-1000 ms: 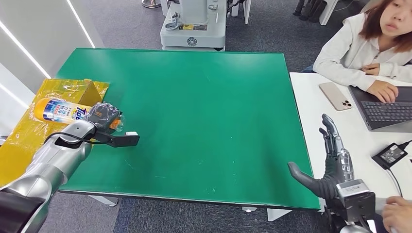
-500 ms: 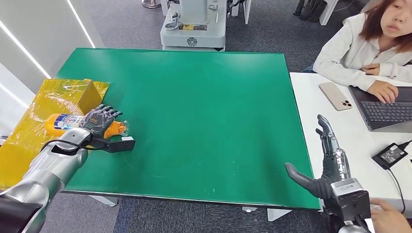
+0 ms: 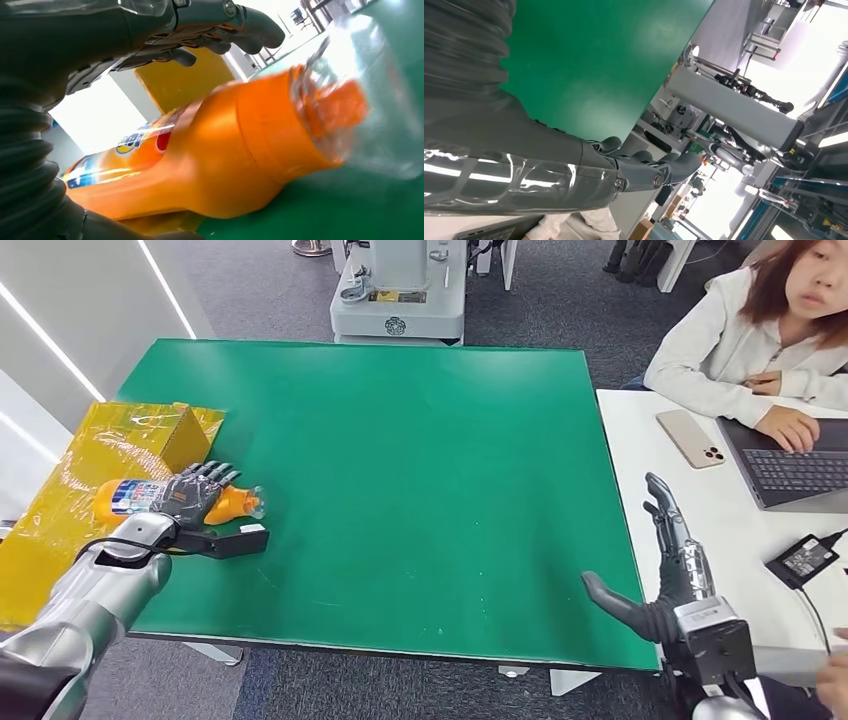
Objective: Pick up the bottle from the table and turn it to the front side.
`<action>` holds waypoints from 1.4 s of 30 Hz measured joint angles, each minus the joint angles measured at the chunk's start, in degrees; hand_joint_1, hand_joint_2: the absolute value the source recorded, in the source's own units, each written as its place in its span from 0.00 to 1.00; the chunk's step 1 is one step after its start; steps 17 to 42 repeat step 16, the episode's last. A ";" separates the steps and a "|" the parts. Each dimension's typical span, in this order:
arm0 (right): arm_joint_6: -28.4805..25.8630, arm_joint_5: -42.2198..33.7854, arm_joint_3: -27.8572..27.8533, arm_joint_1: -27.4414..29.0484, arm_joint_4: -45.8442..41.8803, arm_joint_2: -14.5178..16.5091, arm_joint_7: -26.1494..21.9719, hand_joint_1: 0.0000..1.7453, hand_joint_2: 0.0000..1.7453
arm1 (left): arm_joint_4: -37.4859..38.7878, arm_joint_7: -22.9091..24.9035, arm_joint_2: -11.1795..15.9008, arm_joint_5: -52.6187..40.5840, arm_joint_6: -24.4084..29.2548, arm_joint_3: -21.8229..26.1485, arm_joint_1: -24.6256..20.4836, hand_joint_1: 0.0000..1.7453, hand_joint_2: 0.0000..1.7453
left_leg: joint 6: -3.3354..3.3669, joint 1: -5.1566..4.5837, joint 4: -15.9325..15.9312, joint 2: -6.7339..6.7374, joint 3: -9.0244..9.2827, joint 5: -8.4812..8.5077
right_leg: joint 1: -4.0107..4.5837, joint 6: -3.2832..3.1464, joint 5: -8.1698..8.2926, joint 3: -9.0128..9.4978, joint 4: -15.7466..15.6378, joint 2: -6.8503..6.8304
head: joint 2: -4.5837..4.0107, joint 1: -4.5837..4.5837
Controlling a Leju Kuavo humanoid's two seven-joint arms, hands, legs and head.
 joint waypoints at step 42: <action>-2.14 -0.03 0.50 1.01 1.45 -0.32 0.11 0.00 1.00 | -19.84 -19.17 -11.34 39.24 15.64 14.57 7.21 0.00 1.00 | -0.03 -0.02 0.02 0.01 0.00 -0.06 | -0.02 0.00 0.00 0.00 -0.03 0.03 | 0.00 -0.01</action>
